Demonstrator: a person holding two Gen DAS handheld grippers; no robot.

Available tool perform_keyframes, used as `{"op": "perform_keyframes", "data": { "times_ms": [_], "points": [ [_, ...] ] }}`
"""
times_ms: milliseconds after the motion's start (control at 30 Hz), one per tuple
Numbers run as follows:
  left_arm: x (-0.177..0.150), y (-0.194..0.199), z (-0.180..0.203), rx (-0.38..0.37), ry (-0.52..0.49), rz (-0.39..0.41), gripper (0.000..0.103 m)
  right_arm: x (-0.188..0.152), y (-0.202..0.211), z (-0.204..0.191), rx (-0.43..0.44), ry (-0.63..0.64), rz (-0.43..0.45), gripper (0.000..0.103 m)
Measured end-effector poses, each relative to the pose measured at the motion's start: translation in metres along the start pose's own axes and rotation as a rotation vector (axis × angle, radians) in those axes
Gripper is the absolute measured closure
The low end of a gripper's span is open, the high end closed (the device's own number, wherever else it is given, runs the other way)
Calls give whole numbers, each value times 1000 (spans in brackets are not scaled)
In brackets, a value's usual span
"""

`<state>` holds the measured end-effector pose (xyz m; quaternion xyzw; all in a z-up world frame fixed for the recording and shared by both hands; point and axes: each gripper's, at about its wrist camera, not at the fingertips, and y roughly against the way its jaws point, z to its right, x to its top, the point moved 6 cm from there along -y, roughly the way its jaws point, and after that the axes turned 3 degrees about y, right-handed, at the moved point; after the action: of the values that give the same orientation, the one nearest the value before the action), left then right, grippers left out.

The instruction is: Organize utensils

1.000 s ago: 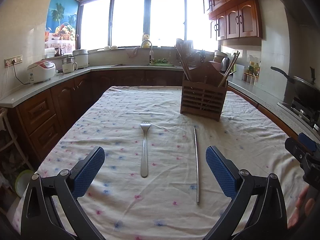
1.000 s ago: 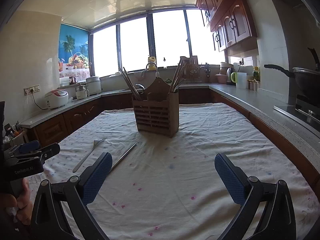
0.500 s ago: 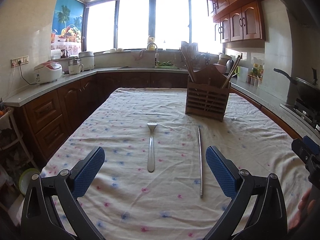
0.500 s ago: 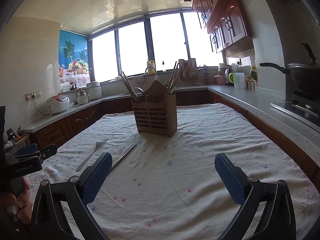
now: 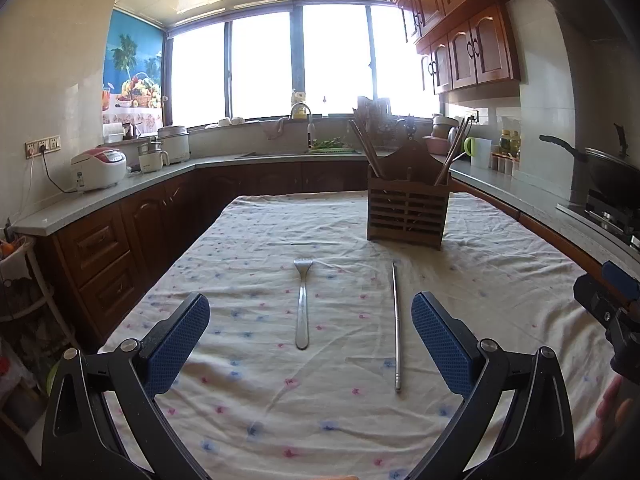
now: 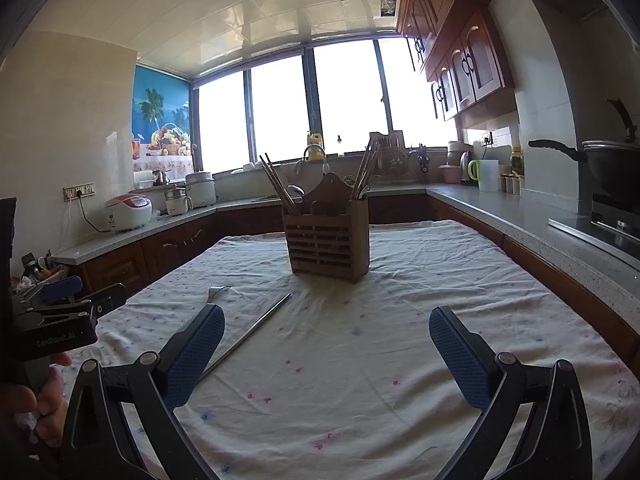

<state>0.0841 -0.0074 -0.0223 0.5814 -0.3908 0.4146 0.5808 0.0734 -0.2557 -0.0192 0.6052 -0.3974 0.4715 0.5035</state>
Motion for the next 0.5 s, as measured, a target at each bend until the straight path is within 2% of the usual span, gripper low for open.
{"op": "perform_keyframes", "data": {
  "times_ms": [500],
  "points": [
    [2, 3, 3, 3, -12, 7, 0, 2, 0, -2, 1, 13, 8, 0]
  ]
}}
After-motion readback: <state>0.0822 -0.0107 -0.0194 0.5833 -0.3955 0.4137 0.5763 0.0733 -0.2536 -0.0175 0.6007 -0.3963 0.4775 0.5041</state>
